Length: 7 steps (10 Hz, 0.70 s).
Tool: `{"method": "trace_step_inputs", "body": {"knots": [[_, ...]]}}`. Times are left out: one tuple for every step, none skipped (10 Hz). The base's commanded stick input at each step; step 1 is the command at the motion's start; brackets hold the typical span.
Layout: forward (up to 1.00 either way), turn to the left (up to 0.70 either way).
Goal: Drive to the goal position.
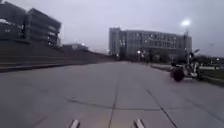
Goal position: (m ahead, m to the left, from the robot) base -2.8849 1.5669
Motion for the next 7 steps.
{"method": "trace_step_inputs", "body": {"knots": [[1.0, -0.4], [1.0, -0.4], [1.0, -0.15], [1.0, 0.0], [1.0, 0.0], [1.0, 0.0], [1.0, 0.0]]}}
